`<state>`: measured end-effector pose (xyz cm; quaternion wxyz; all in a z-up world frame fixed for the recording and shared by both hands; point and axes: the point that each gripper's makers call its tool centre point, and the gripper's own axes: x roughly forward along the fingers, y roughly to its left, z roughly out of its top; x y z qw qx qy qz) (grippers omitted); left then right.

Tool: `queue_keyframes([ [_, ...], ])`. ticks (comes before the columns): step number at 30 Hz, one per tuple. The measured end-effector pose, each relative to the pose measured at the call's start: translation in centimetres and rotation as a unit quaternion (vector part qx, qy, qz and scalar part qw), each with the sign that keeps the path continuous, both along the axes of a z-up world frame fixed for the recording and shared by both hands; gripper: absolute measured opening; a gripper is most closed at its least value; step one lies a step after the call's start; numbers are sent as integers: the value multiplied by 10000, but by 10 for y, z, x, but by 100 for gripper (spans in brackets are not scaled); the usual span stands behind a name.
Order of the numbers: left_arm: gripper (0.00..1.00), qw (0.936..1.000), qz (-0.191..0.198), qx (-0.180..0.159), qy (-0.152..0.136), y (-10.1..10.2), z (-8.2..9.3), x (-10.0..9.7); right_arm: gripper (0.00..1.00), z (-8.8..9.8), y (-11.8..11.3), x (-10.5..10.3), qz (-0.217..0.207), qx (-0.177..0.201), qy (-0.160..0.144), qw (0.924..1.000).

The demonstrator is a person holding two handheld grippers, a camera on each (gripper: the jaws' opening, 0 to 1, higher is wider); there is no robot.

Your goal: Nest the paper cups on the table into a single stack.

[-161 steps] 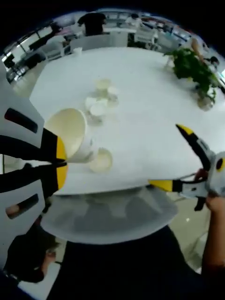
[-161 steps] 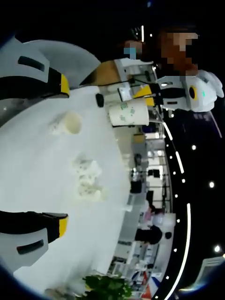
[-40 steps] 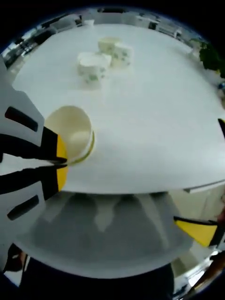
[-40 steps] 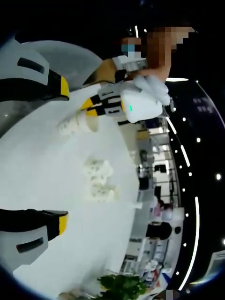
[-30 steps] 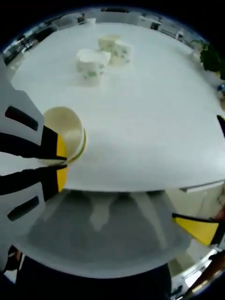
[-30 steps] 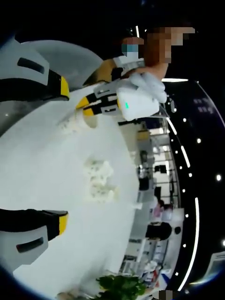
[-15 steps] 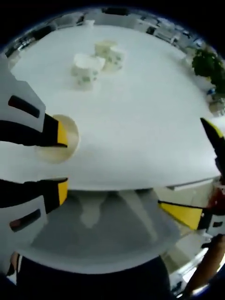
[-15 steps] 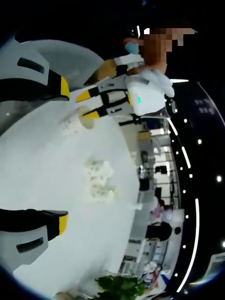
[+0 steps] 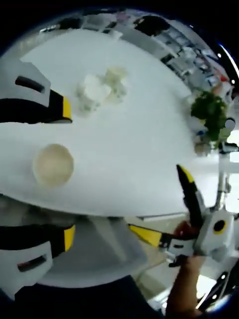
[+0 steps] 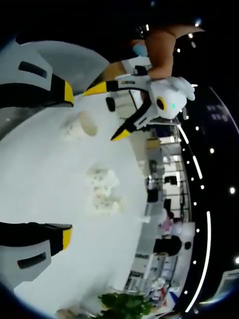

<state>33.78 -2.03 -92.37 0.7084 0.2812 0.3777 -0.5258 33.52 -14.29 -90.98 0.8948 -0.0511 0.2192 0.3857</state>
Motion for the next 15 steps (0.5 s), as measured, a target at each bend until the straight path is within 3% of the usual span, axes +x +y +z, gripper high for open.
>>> queue_keyframes([
  [4, 93, 9969, 589, -510, -57, 11, 13, 8, 95, 1, 0, 1, -66, 17, -29, 10000],
  [7, 96, 9889, 1176, -902, -73, 30, 20, 20, 95, 1, 0, 2, -127, 12, -59, 9999],
  [10, 99, 9820, 1513, -1126, -126, 47, 23, 30, 95, 1, 1, 2, -175, 8, -88, 9998],
  [15, 100, 9704, 1914, -1399, -452, 85, 26, 42, 99, 7, -4, 12, -397, 0, -319, 9987],
])
